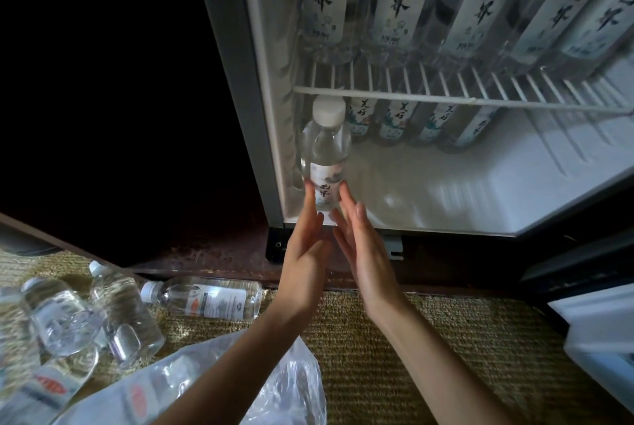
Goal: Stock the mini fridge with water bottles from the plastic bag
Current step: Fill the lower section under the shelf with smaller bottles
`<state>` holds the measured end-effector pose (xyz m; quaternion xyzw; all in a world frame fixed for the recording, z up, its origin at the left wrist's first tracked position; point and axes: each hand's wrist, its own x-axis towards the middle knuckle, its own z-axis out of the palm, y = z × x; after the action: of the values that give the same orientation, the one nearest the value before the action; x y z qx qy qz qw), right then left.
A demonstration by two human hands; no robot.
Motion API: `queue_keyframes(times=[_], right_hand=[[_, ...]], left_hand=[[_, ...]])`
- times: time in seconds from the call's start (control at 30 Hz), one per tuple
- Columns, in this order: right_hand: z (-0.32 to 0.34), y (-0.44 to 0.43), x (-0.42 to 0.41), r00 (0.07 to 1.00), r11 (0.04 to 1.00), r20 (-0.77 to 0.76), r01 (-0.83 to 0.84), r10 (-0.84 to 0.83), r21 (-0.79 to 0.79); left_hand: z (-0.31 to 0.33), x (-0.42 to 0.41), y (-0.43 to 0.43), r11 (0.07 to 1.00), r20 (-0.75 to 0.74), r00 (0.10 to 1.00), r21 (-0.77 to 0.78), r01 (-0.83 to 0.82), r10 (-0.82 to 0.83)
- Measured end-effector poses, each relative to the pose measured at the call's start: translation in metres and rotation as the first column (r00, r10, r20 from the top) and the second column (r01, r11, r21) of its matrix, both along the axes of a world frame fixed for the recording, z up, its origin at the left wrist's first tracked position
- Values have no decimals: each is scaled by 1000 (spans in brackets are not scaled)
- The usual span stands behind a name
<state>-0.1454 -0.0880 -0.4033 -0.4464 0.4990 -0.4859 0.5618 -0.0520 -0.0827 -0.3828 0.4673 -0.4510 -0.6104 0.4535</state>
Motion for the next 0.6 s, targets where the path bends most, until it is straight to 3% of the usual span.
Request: queue_keyframes(times=[0.6], right_hand=[[21,-59,2,998,996,58,-33,28,88]], left_hand=[[-12,-6,-73,1000,90,996,-1,7,-7]])
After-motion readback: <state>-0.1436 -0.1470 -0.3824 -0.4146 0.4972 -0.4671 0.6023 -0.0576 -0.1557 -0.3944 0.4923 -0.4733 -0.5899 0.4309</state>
